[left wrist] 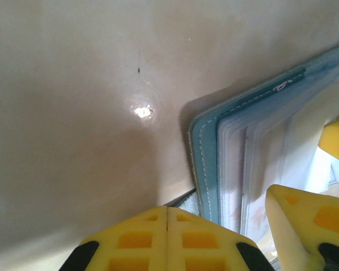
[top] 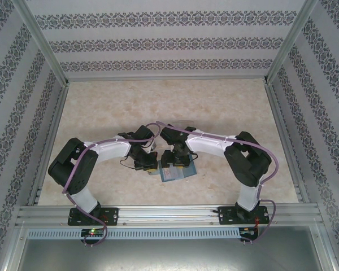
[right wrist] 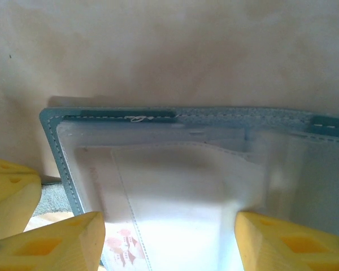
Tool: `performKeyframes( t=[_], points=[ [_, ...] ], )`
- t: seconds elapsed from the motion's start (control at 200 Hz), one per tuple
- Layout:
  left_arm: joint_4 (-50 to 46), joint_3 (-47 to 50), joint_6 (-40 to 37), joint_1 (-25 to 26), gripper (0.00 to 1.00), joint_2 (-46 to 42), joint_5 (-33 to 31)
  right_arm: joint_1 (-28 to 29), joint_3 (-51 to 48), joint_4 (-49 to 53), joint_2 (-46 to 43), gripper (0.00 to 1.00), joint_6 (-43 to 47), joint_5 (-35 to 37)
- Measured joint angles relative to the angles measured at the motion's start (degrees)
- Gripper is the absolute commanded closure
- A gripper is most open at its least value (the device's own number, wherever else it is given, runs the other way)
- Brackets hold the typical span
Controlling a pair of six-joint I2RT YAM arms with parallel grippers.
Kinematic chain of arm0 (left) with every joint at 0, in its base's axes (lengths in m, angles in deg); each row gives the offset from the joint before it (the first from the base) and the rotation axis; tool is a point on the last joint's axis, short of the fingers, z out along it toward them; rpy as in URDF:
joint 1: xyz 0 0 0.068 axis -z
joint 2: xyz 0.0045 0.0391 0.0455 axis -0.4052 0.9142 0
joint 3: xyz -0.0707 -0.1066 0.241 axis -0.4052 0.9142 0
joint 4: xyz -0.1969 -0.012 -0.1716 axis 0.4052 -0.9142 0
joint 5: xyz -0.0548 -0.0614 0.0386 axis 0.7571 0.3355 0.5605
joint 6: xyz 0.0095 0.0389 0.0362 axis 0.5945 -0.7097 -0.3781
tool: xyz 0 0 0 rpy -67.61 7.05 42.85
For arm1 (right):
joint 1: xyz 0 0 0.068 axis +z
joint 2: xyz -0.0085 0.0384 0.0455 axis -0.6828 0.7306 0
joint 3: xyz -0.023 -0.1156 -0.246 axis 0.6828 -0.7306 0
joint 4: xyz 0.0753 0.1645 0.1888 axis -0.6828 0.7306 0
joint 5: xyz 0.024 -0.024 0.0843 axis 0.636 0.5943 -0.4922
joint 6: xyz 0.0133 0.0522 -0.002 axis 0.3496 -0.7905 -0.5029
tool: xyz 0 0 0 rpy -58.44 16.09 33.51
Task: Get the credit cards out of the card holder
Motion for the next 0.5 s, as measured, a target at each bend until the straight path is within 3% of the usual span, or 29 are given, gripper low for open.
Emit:
performKeyframes(
  t=[0.305,0.5],
  points=[
    [0.00,0.00,0.00,0.00,0.98,0.00,0.15,0.35,1.27,1.36,1.11,0.35,0.22,0.48],
    [0.00,0.00,0.00,0.00,0.98,0.00,0.17,0.37,1.90,2.40,1.53,0.42,0.26,1.29]
  ],
)
